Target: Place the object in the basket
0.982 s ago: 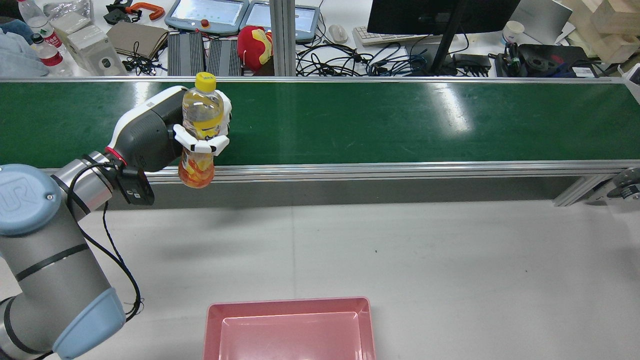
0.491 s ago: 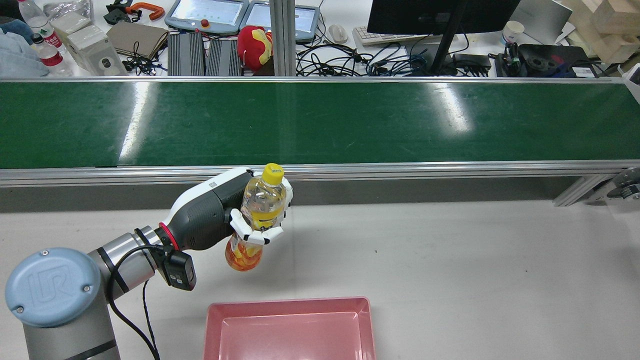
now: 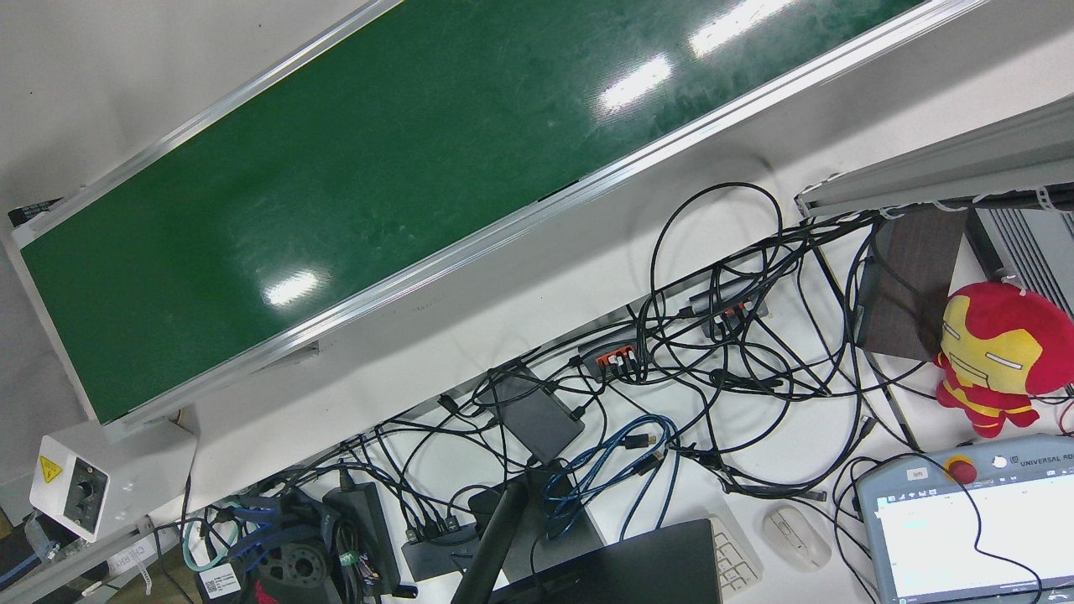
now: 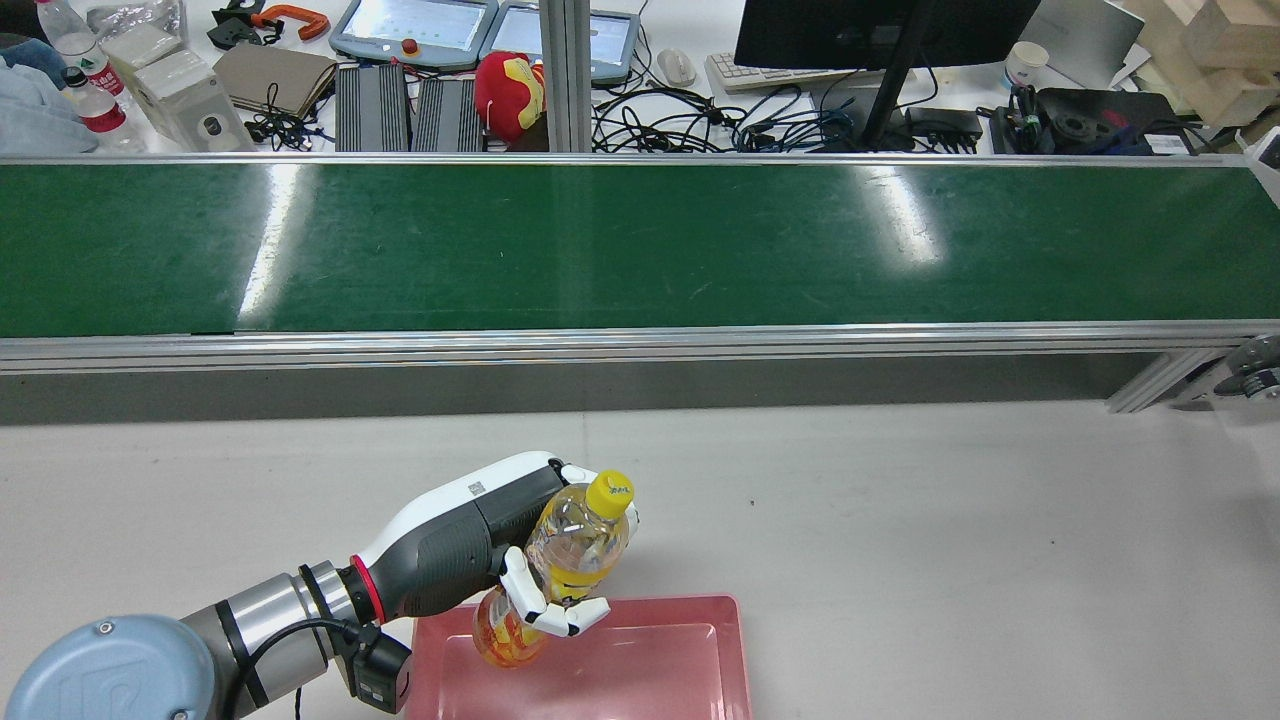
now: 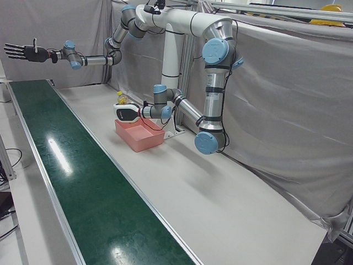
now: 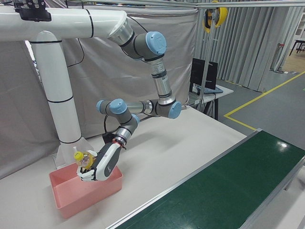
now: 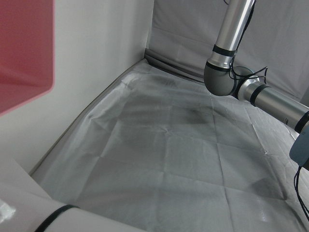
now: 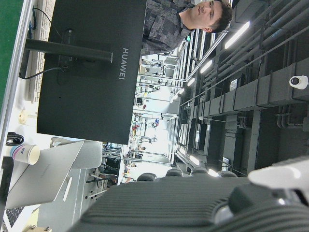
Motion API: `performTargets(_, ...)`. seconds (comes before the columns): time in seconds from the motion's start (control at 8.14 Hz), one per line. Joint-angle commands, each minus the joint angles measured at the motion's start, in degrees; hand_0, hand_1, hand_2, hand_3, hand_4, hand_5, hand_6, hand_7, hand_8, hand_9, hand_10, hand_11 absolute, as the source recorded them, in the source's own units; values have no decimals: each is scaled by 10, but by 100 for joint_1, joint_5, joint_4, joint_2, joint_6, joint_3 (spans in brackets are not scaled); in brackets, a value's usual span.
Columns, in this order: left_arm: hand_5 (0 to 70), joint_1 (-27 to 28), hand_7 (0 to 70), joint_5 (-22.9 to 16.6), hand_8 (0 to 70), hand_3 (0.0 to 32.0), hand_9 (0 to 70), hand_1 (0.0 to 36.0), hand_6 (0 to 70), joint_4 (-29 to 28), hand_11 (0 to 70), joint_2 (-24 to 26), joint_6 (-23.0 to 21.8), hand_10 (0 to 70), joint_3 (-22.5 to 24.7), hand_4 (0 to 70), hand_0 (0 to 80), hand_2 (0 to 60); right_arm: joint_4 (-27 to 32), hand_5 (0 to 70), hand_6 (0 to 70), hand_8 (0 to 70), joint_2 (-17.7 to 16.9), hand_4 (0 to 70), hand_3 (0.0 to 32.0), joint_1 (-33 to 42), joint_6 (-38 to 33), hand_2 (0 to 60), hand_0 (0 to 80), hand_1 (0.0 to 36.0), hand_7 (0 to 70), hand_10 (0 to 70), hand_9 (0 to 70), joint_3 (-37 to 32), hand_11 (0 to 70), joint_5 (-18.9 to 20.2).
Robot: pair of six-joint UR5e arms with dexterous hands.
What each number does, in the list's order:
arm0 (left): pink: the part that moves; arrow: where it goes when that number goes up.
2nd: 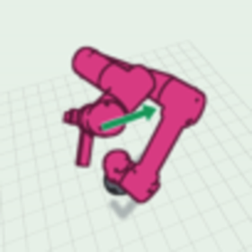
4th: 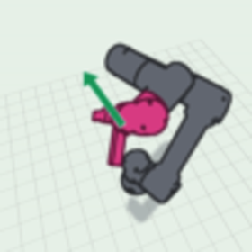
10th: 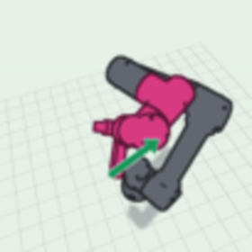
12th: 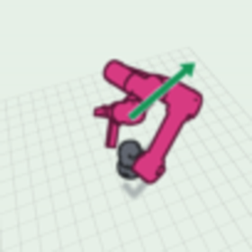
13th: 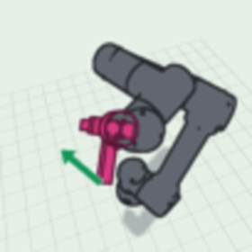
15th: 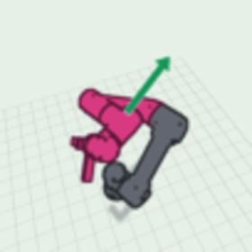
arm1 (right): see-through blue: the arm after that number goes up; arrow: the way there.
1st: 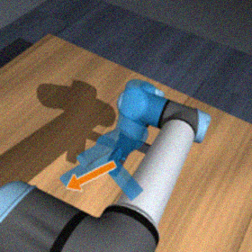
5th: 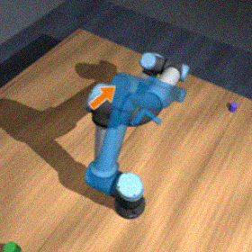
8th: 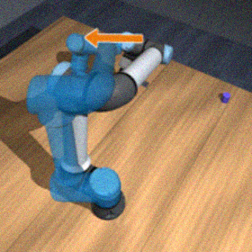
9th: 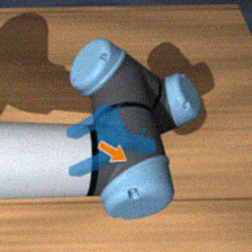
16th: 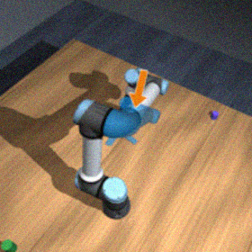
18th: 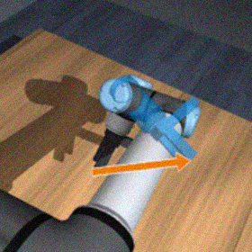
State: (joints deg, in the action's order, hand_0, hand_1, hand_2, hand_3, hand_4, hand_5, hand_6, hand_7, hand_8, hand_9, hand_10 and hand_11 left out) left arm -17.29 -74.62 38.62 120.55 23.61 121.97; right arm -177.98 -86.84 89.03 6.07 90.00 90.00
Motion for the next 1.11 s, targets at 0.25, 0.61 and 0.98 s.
performTargets(0.25, 553, 516, 282, 0, 370, 0, 495, 82, 165, 663, 423, -110, 152, 281, 55, 330, 795, 0, 9, 0, 0, 0, 0, 0, 0, 0, 0, 0, 0, 0, 0, 0, 0, 0, 0, 0)
performTargets(0.61, 329, 551, 24, 9, 147, 0, 188, 59, 0, 147, 206, -743, 161, 126, 125, 64, 800, 0, 0, 0, 0, 0, 0, 0, 0, 0, 0, 0, 0, 0, 0, 0, 0, 0, 0, 0)
performTargets(0.98, 122, 499, 0, 9, 53, 48, 52, 80, 0, -144, 44, -911, 152, 12, 222, 0, 800, 0, 0, 0, 0, 0, 0, 0, 0, 0, 0, 0, 0, 0, 0, 0, 0, 0, 0, 9)
